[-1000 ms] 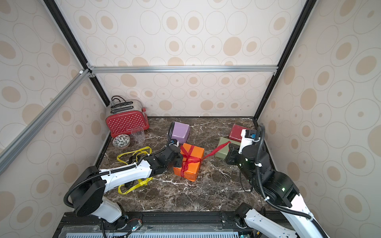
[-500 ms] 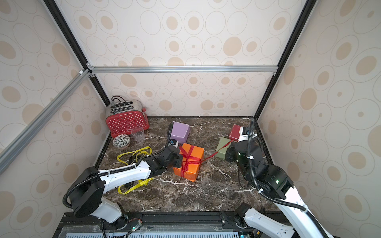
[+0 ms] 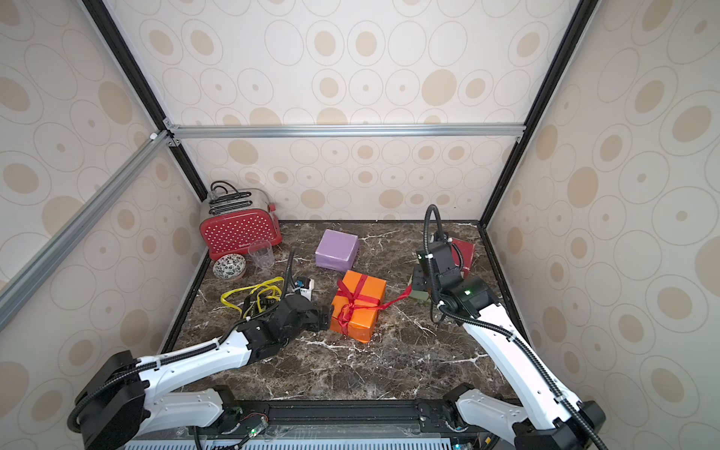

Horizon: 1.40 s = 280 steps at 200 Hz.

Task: Untie the ribbon bows on the gift boxes
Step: Untie the ribbon from the gift box.

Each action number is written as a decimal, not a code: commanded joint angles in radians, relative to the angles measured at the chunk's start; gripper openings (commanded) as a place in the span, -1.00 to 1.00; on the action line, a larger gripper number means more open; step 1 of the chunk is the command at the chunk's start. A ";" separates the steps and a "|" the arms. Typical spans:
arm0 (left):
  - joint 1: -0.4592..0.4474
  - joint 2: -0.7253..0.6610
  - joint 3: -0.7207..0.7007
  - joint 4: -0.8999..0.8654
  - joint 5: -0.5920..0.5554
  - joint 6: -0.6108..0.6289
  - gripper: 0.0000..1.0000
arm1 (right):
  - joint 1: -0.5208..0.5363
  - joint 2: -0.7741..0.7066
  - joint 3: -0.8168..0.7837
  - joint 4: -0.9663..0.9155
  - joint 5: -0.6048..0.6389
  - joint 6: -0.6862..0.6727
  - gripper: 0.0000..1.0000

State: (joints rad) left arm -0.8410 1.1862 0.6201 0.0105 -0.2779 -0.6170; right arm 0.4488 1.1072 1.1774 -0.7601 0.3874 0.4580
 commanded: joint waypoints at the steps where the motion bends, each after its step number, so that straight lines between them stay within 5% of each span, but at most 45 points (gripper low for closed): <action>1: 0.005 -0.051 0.017 0.037 -0.006 -0.002 0.99 | -0.033 0.003 -0.060 0.038 -0.048 0.008 -0.96; 36: -0.003 -0.002 0.132 -0.104 0.076 -0.011 0.99 | -0.121 -0.006 -0.141 0.082 -0.130 0.058 -0.40; 101: -0.117 0.288 0.492 -0.495 -0.018 -0.037 0.82 | -0.242 -0.155 -0.329 0.368 -0.286 0.123 0.05; 151: -0.120 0.366 0.586 -0.545 -0.049 -0.043 0.46 | -0.226 -0.053 -0.445 0.651 -0.540 0.184 0.07; 188: -0.119 0.414 0.623 -0.549 -0.053 -0.064 0.05 | -0.174 0.015 -0.516 0.754 -0.525 0.199 0.06; 245: -0.119 0.463 0.668 -0.522 0.007 -0.059 0.15 | -0.112 0.028 -0.552 0.820 -0.520 0.198 -0.02; 280: -0.119 0.513 0.711 -0.536 0.015 -0.050 -0.24 | -0.109 0.044 -0.549 0.826 -0.535 0.199 -0.03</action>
State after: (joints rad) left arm -0.9596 1.6760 1.2812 -0.5106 -0.2642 -0.6624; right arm 0.3332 1.1473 0.6350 0.0326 -0.1364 0.6468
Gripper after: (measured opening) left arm 0.455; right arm 0.488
